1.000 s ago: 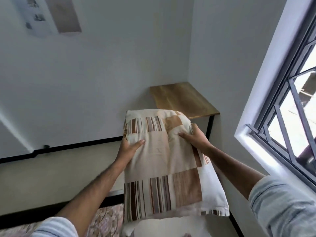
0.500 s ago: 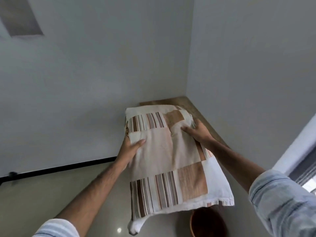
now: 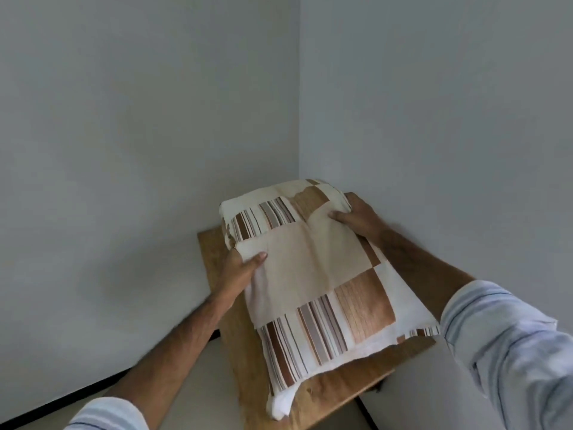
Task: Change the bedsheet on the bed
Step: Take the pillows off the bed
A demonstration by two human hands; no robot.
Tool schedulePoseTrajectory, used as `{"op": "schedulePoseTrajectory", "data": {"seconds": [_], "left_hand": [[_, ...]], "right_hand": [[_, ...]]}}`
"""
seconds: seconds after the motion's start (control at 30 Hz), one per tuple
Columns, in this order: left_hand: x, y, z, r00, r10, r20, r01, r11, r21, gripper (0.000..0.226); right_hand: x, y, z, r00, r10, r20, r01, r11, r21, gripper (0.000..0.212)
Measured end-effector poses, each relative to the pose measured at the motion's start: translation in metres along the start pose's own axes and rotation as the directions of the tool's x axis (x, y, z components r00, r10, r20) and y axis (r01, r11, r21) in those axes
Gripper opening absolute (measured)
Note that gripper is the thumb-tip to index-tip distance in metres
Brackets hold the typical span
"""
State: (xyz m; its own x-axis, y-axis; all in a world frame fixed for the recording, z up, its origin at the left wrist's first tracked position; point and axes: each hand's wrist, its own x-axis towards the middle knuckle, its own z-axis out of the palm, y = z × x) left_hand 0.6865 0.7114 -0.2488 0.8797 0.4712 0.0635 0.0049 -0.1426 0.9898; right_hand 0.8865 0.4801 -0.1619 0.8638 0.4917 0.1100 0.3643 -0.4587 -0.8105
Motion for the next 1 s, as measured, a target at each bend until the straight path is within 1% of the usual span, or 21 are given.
{"op": "schedulePoseTrajectory", "data": {"seconds": [0.03,0.07,0.1,0.13,0.17,0.2,0.23,0.27,0.3,0.33,0.37,0.47,0.57,0.7,0.77,0.8,0.87,0.93,1.0], "left_hand": [[0.016,-0.004,0.002,1.000,-0.018,0.018,0.018,1.000,0.020,0.047],[0.034,-0.011,0.005,0.999,-0.041,-0.008,0.041,0.996,0.083,0.059],[0.050,-0.022,0.010,0.996,-0.062,-0.071,0.077,0.971,0.226,0.076],[0.063,-0.034,0.015,0.991,-0.070,-0.112,0.111,0.901,0.420,0.091],[0.074,-0.045,0.023,0.991,-0.063,-0.115,0.120,0.791,0.599,0.099],[0.081,-0.057,0.030,0.998,-0.042,-0.054,0.068,0.691,0.720,0.100],[0.089,-0.069,0.037,0.996,-0.058,0.067,-0.017,0.618,0.786,0.098],[0.092,-0.076,0.045,0.977,-0.109,0.182,-0.089,0.566,0.819,0.100],[0.094,-0.087,0.053,0.950,-0.168,0.263,-0.142,0.518,0.844,0.102],[0.092,-0.101,0.061,0.930,-0.202,0.306,-0.178,0.482,0.858,0.103],[0.090,-0.112,0.066,0.926,-0.201,0.319,-0.198,0.462,0.865,0.102],[0.085,-0.136,0.077,0.952,-0.155,0.264,-0.177,0.425,0.888,0.088],[0.083,-0.143,0.077,0.965,-0.104,0.241,-0.179,0.410,0.894,0.077],[0.075,-0.134,0.073,0.973,-0.107,0.206,-0.155,0.359,0.920,0.078],[0.064,-0.126,0.063,0.978,-0.132,0.160,-0.103,0.362,0.927,0.080],[0.055,-0.123,0.055,0.982,-0.139,0.127,-0.070,0.354,0.932,0.079],[0.031,-0.118,0.033,0.986,-0.158,0.043,0.007,0.303,0.953,0.078],[-0.011,-0.114,0.001,0.976,-0.187,-0.107,0.157,0.279,0.947,0.079],[-0.073,-0.112,-0.038,0.940,-0.202,-0.275,0.322,0.258,0.911,0.080]], "right_hand": [[0.015,0.006,0.001,1.000,0.010,-0.021,-0.011,1.000,-0.027,0.065],[0.030,0.016,0.005,0.998,0.034,-0.051,-0.040,0.993,-0.113,0.067],[0.044,0.030,0.010,0.995,0.062,-0.082,-0.082,0.960,-0.268,0.070],[0.052,0.046,0.017,0.991,0.092,-0.097,-0.125,0.889,-0.441,0.071],[0.057,0.063,0.027,0.991,0.104,-0.086,-0.134,0.818,-0.560,0.074],[0.059,0.079,0.038,0.994,0.099,-0.036,-0.100,0.787,-0.609,0.076],[0.062,0.097,0.050,0.996,0.081,0.046,-0.034,0.776,-0.629,0.078],[0.063,0.112,0.061,0.988,0.053,0.145,0.055,0.759,-0.649,0.078],[0.065,0.130,0.073,0.967,0.031,0.252,0.151,0.730,-0.667,0.078],[0.063,0.146,0.084,0.943,0.015,0.332,0.227,0.701,-0.676,0.077],[0.061,0.159,0.093,0.928,0.001,0.372,0.270,0.687,-0.675,0.076],[0.063,0.186,0.109,0.925,-0.056,0.377,0.315,0.669,-0.673,0.073],[0.069,0.196,0.116,0.923,-0.157,0.352,0.364,0.654,-0.663,0.072],[0.084,0.170,0.129,0.865,-0.266,0.426,0.481,0.680,-0.554,0.072],[0.087,0.146,0.149,0.810,-0.333,0.483,0.565,0.660,-0.494,0.073],[0.086,0.131,0.163,0.773,-0.366,0.519,0.616,0.631,-0.472,0.073],[0.078,0.101,0.194,0.686,-0.427,0.589,0.710,0.568,-0.416,0.072],[0.059,0.066,0.232,0.569,-0.463,0.680,0.797,0.513,-0.318,0.072],[0.023,0.027,0.278,0.419,-0.488,0.766,0.876,0.438,-0.200,0.074]]}}
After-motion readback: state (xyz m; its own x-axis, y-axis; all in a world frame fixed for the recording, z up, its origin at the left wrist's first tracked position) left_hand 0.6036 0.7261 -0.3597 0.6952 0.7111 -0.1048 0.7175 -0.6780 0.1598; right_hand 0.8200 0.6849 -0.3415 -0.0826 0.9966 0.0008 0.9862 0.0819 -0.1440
